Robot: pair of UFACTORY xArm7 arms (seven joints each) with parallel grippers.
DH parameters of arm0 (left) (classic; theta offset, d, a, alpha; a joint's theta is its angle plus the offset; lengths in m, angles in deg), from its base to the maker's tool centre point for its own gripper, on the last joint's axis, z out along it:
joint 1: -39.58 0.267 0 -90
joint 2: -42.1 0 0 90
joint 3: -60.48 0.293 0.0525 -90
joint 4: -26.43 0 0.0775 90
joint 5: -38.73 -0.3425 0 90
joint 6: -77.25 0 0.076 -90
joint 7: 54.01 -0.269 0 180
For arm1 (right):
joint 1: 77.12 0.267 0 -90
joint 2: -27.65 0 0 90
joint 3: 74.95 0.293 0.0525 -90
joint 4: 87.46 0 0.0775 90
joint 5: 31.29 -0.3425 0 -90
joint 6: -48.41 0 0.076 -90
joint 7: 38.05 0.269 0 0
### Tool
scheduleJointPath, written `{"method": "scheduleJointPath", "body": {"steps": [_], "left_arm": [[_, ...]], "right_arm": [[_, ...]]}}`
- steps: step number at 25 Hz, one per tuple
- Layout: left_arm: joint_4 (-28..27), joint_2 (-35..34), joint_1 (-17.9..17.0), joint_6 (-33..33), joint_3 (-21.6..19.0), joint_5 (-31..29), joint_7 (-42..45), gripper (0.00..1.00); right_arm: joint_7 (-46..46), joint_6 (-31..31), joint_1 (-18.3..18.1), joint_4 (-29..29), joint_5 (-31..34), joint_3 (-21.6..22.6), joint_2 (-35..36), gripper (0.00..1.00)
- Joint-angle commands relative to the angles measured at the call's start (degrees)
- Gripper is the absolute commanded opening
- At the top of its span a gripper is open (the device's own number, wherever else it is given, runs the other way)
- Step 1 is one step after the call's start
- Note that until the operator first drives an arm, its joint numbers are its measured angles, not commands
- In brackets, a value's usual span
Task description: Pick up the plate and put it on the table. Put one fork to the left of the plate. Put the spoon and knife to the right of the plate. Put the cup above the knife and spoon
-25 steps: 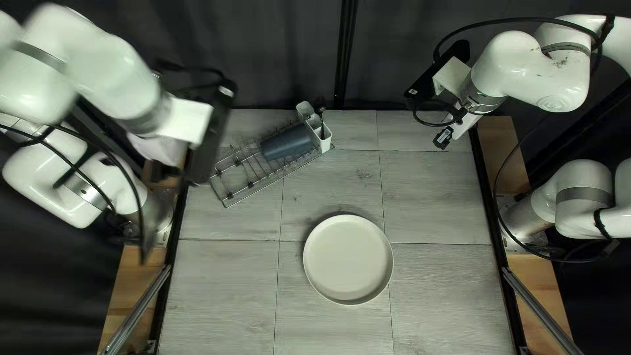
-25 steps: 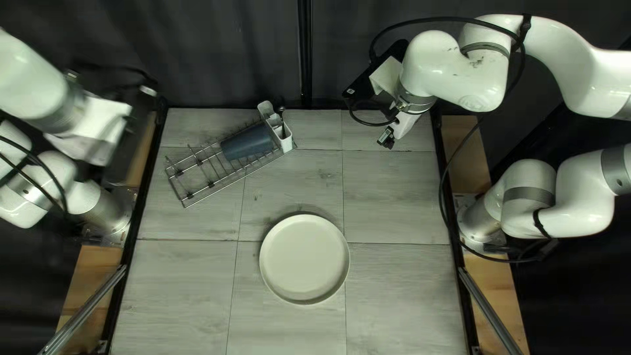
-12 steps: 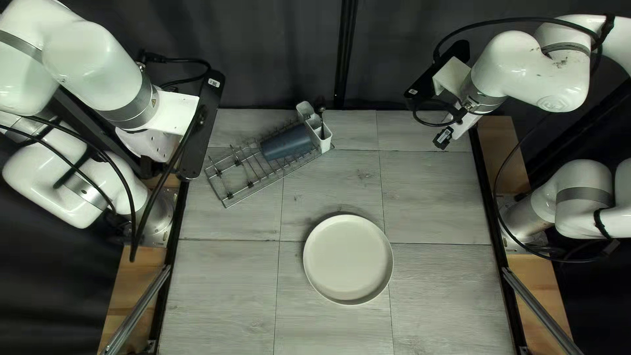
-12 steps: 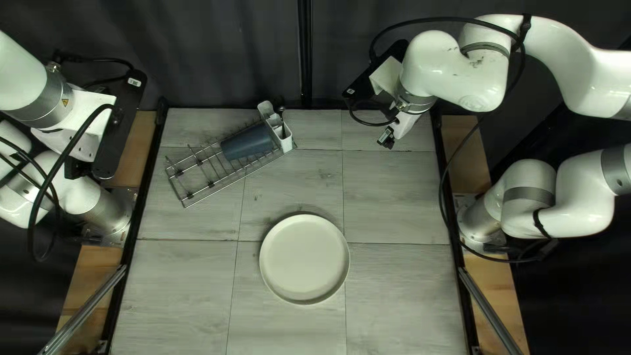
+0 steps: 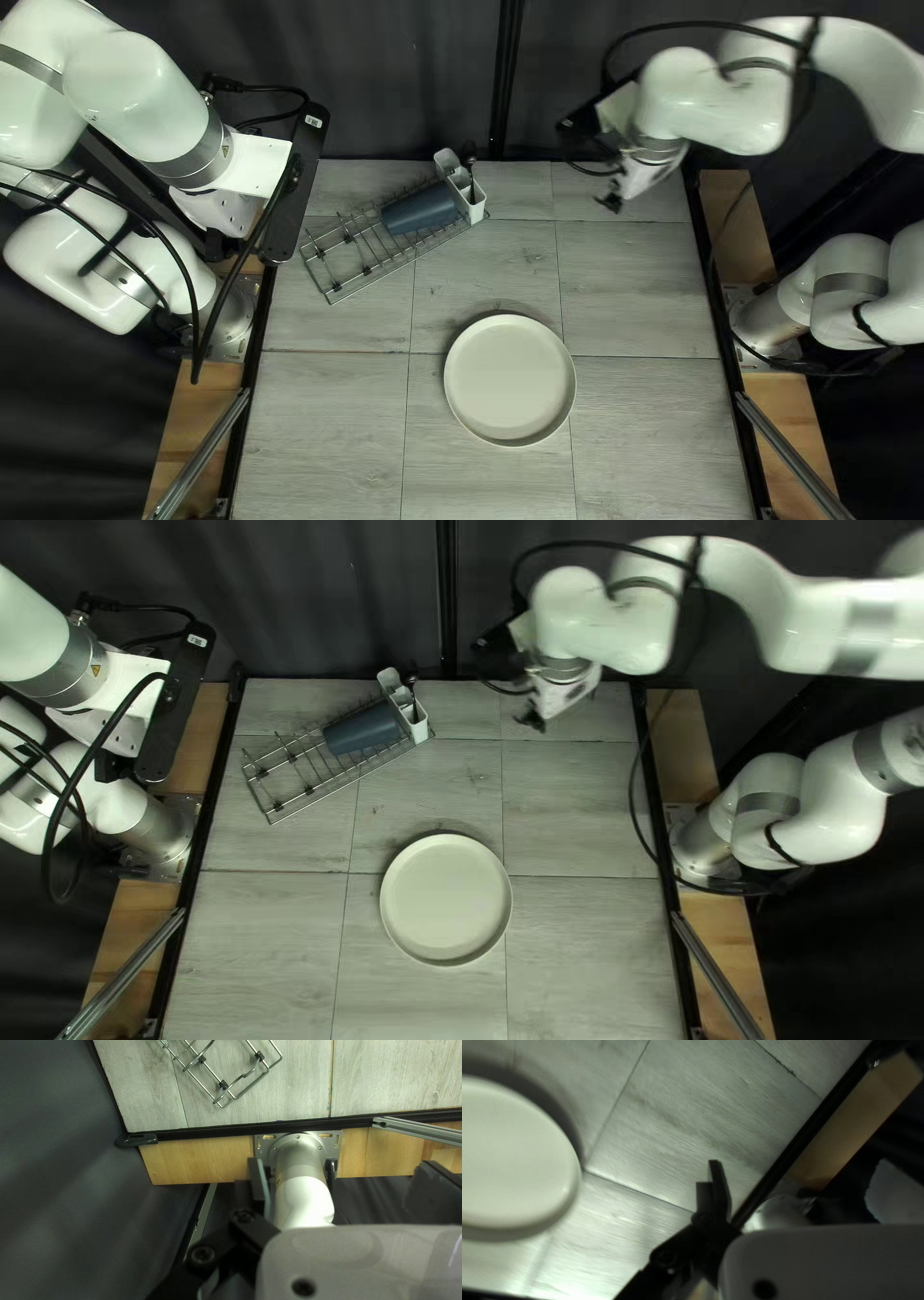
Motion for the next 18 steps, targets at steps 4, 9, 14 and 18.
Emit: {"method": "scheduleJointPath", "body": {"steps": [4, 9, 14, 18], "left_arm": [[0.00, 0.00, 0.00, 0.00, 0.00, 0.00, 0.00, 1.00], [0.00, 0.00, 0.00, 0.00, 0.00, 0.00, 0.00, 1.00], [0.00, 0.00, 0.00, 0.00, 0.00, 0.00, 0.00, 1.00], [0.00, 0.00, 0.00, 0.00, 0.00, 0.00, 0.00, 1.00]], "right_arm": [[2.13, -1.65, 0.15, -1.62, 1.96, 0.55, 3.04, 1.00], [-2.55, -5.13, -1.45, -6.86, -2.40, -1.04, 7.85, 1.00], [-2.80, -7.24, -2.24, -13.06, -4.36, -1.60, 12.50, 1.00], [-0.81, -9.17, -1.45, -17.64, -4.78, -1.03, 16.26, 1.00]]}}
